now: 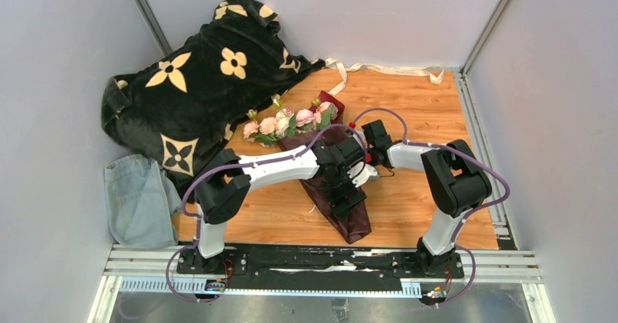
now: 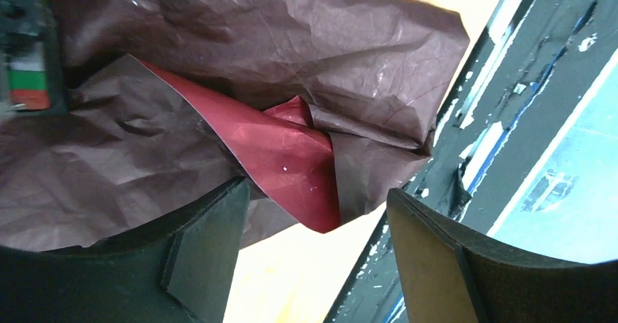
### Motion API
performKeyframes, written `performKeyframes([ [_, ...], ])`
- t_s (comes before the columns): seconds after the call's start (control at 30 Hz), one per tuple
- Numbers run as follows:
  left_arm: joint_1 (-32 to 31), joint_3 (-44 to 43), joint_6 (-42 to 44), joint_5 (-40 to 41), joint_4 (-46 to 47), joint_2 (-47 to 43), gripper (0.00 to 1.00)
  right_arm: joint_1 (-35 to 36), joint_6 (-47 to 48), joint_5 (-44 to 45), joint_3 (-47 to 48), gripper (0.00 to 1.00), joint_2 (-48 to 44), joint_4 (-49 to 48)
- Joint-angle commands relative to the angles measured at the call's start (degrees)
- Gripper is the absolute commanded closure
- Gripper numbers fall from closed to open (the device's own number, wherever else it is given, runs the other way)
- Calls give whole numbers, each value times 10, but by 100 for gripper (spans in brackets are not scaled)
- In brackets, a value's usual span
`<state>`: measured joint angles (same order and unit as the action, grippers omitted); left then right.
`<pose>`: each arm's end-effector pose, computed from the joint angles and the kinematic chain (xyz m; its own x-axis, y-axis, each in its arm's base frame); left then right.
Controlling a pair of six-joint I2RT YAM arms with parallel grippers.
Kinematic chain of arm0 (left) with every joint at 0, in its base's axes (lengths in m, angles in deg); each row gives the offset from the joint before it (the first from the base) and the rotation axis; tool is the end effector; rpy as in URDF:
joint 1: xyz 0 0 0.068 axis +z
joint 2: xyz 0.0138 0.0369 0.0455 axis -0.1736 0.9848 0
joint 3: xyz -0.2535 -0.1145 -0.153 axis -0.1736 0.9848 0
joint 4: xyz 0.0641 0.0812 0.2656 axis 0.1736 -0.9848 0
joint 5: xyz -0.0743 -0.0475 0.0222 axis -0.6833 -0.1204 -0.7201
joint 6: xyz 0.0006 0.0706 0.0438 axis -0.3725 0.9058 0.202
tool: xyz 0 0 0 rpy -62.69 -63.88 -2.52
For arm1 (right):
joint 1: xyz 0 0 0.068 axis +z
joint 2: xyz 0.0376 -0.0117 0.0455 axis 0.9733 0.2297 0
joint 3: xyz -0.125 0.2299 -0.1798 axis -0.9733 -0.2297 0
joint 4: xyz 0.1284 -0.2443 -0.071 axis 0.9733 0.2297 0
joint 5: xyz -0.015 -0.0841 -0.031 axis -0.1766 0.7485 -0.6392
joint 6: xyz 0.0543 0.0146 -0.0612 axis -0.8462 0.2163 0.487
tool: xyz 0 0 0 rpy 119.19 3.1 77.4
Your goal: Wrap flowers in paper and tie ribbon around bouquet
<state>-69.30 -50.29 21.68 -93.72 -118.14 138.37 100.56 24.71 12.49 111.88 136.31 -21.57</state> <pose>0.2007 -0.3880 0.2051 -0.4412 0.8247 -0.3539 0.8863 0.3385 -0.3162 0.3212 0.1910 0.1380 -0.9043 -0.1231 -0.4087 -0.3865 0.6424 0.6617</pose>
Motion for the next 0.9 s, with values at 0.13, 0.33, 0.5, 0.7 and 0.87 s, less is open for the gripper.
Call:
performKeyframes([
  [0.13,-1,-7,-19,-26,0,31,43,-12,17,103,-27,96,0,2],
  [0.33,-29,-63,-8,-23,0,41,99,-11,-3,106,-46,96,1,-33],
  [0.5,-57,-113,12,-6,-7,75,100,-8,-24,106,-61,97,7,-63],
  [0.7,-72,-179,13,-19,-19,127,100,-4,-45,102,-69,97,22,-93],
  [0.87,-75,-203,24,-55,-5,129,97,-4,-46,100,-66,97,21,-93],
])
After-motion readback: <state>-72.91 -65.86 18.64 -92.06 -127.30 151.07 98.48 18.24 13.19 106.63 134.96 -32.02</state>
